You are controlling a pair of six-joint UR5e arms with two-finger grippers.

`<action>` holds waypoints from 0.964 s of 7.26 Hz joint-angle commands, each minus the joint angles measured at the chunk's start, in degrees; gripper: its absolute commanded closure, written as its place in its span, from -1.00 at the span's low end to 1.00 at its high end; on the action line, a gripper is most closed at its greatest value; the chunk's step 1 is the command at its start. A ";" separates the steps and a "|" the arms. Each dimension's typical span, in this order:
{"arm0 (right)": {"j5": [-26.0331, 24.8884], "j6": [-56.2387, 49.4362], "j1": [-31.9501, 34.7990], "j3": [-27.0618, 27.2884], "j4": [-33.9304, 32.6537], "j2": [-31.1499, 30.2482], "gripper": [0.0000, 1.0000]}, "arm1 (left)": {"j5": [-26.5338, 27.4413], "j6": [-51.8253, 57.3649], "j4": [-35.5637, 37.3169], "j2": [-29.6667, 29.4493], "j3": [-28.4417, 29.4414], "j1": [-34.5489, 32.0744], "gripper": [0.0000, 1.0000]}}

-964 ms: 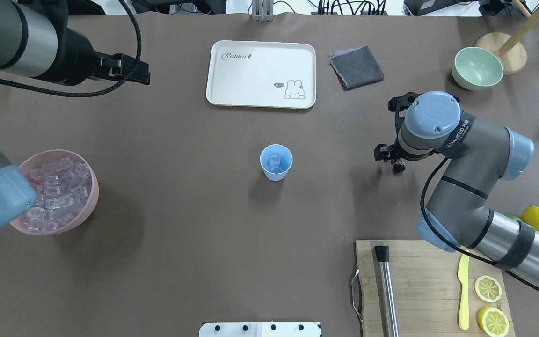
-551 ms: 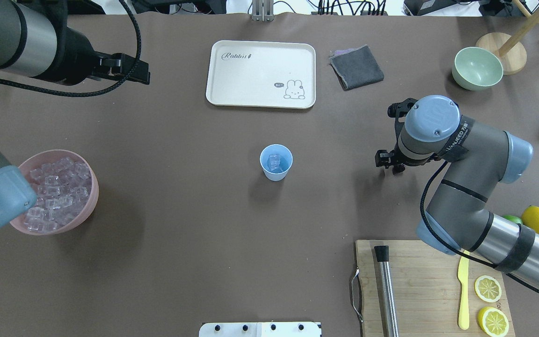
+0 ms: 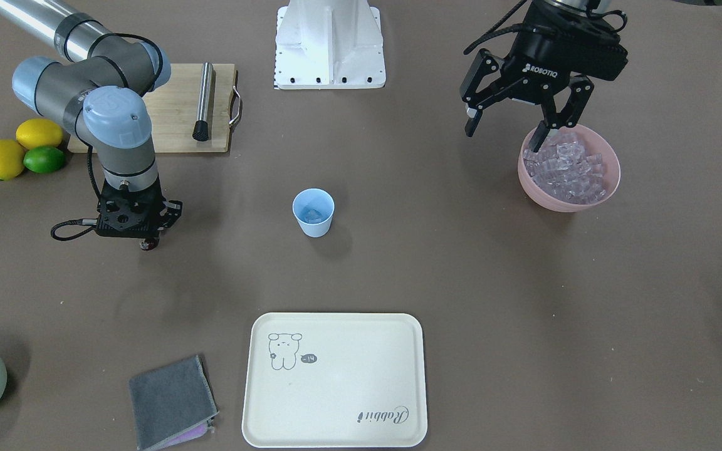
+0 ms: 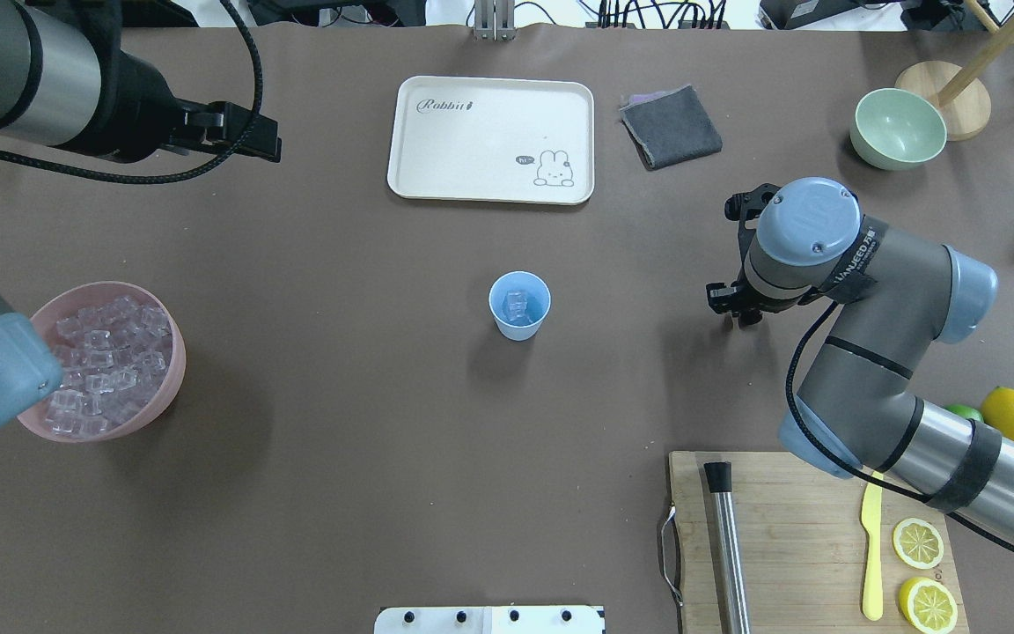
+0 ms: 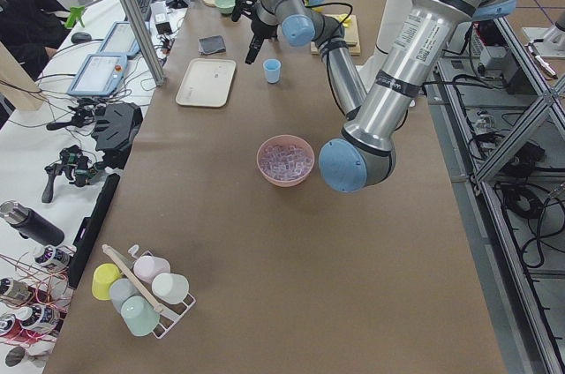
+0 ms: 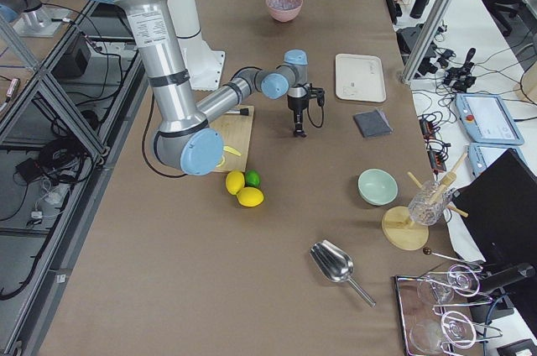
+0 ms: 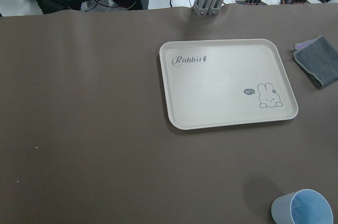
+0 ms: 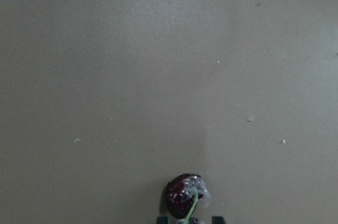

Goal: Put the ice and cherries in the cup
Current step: 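Lower the right gripper and grasp the dark cherry by its stem, then carry the cherry with the right gripper over the light-blue cup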

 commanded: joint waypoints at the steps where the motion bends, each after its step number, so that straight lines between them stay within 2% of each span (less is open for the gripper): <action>1: -0.03 -0.08 0.08 -0.78 0.26 0.13 0.21 | -0.05 0.00 0.02 0.01 -0.04 -0.01 -0.95; 2: 0.06 0.01 0.08 -0.78 0.35 0.13 0.31 | -0.05 0.00 0.02 -0.08 0.04 -0.01 -0.95; 3: 0.06 0.01 0.17 -0.69 0.35 0.13 0.85 | -0.05 0.00 0.11 -0.16 0.04 -0.01 -0.95; 4: 0.49 0.01 0.51 -0.61 0.35 0.22 1.00 | -0.05 0.09 0.63 -0.34 0.04 -0.09 -0.95; 7: 3.48 -0.60 3.59 1.23 0.09 0.74 1.00 | -0.14 0.09 1.87 -0.60 0.04 -0.01 -0.95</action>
